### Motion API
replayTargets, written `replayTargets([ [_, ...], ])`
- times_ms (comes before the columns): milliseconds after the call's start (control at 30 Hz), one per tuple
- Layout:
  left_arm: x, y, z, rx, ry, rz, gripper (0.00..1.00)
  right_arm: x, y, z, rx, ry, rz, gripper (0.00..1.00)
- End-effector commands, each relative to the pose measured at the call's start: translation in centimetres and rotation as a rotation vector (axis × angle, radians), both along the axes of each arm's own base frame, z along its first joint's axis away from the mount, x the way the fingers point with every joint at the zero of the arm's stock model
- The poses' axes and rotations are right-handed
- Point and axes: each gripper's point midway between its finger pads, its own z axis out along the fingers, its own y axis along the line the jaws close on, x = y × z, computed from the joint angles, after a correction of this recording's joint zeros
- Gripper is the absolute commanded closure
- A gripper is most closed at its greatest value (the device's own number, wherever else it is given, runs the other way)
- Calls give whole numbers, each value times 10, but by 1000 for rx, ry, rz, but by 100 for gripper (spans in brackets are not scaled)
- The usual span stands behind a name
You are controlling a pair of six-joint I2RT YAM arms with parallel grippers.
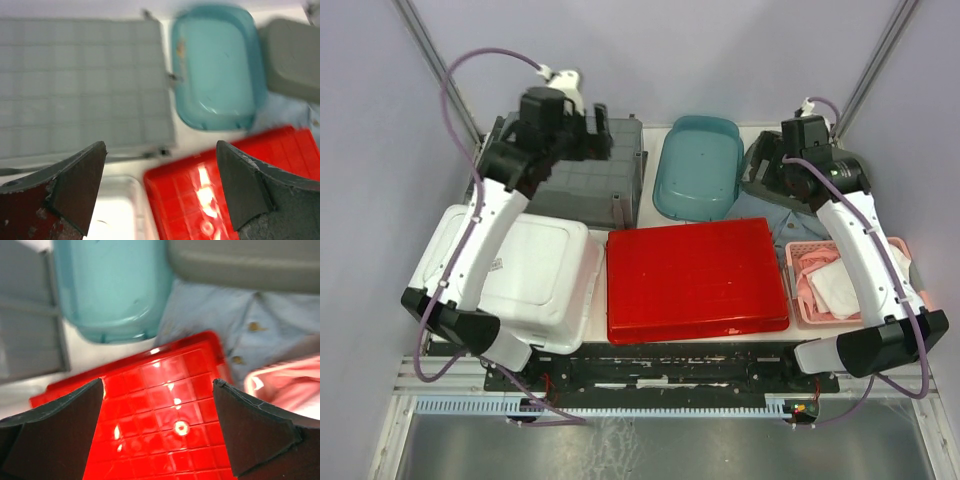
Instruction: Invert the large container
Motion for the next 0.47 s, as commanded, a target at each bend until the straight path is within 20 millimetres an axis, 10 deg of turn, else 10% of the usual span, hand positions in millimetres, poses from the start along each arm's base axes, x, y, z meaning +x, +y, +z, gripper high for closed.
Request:
replayTargets([
  [0, -40, -52, -22, -86, 29, -60, 3, -13, -77, 31, -306, -32, -277, 1],
  [167, -82, -81, -81, -135, 124, -120, 1, -20, -99, 42, -434, -57, -301, 1],
  [433, -100, -70, -89, -154, 104, -107, 1, -29, -102, 40, -435, -74, -301, 1],
])
